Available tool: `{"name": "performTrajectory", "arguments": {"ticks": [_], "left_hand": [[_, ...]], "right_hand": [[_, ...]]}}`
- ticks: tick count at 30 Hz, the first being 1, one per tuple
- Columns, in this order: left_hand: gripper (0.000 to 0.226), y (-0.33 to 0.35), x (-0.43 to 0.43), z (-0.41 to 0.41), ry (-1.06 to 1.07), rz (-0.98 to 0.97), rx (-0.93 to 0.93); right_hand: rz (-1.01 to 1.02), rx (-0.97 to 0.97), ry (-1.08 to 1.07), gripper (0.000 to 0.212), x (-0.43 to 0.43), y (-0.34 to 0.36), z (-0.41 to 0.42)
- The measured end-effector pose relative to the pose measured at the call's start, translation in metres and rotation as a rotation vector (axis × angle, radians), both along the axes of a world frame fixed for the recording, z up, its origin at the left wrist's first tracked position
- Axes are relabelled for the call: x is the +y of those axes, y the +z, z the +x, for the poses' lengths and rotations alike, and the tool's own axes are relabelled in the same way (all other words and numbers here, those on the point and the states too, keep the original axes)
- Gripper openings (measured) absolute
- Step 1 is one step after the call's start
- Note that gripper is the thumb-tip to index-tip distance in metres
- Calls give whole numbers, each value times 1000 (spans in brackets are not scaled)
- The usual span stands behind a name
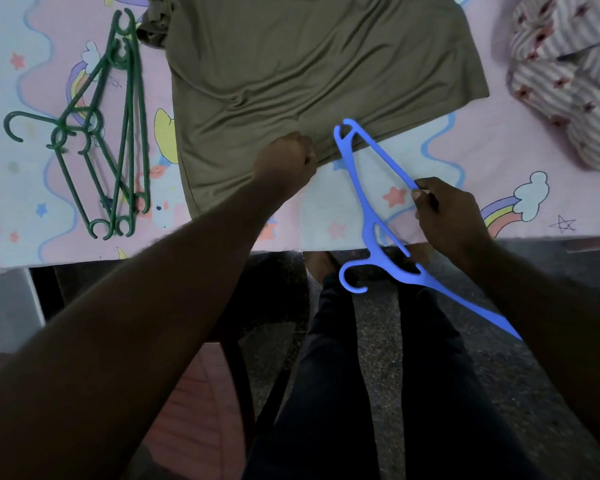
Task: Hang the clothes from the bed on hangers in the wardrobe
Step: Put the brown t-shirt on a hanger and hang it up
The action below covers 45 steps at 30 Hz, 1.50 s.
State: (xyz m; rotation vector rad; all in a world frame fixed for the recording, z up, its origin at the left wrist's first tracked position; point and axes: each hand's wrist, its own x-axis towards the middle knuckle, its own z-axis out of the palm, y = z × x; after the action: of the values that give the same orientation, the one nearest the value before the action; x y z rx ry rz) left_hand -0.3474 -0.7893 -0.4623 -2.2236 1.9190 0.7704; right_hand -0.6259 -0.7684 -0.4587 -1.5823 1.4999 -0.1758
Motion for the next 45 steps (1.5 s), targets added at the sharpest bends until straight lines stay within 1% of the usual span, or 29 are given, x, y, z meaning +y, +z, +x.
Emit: {"name": "performTrajectory", "arguments": {"ticks": [3, 5, 6, 10, 12, 17, 19, 21, 23, 24, 26, 28, 30, 33, 36, 39, 40, 42, 44, 45], "left_hand": [[25, -3, -2, -4, -34, 53, -29], [24, -5, -4, -7, -15, 36, -79], [24, -6, -6, -8, 13, 25, -67], [13, -2, -10, 1, 174, 99, 171], [12, 1, -11, 5, 206, 134, 213], [9, -6, -9, 5, 152, 99, 175], [13, -9, -8, 3, 89, 78, 105], [20, -12, -9, -1, 44, 121, 11], [24, -8, -10, -2, 83, 174, 5], [23, -7, -11, -1, 95, 173, 39], [18, -9, -13, 7, 130, 117, 130], [12, -2, -13, 15, 231, 94, 228], [9, 6, -16, 22, 272, 62, 280], [11, 12, -18, 31, 309, -6, 315], [11, 14, -22, 36, 447, -130, 418], [6, 20, -23, 32, 408, -230, 367], [8, 20, -22, 30, 379, -250, 366], [21, 22, -20, 27, 324, -278, 362], [36, 27, -15, 27, 282, -251, 366], [44, 30, -13, 28, 259, -213, 361]], "right_hand": [[11, -1, 21, 25, 0, 0, -3], [10, 7, 31, 26, 0, 0, -2], [13, 7, 34, 26, -1, 0, -2], [26, 14, 52, 28, -3, 1, -3], [-10, 30, 89, 29, -1, 1, -5], [-78, 105, 136, 35, 7, 4, -9], [-89, 129, 153, 36, 9, 4, -11], [-66, 139, 145, 36, 9, 2, -12], [-43, 153, 126, 36, 7, 0, -12], [-33, 152, 115, 36, 6, 0, -11], [-19, 149, 99, 35, 6, 1, -9], [-11, 151, 85, 35, 6, 2, -8], [-4, 159, 77, 35, 6, 5, -8], [10, 174, 77, 35, 6, 5, -7], [32, 180, 68, 34, 5, 8, -6], [131, 81, 0, 30, -1, 16, 0], [161, 49, -22, 26, -4, 17, 5], [162, -10, -72, 18, -11, 19, 18], [170, -78, -198, 16, -20, 19, 32], [187, -124, -299, 15, -25, 17, 38]]}}
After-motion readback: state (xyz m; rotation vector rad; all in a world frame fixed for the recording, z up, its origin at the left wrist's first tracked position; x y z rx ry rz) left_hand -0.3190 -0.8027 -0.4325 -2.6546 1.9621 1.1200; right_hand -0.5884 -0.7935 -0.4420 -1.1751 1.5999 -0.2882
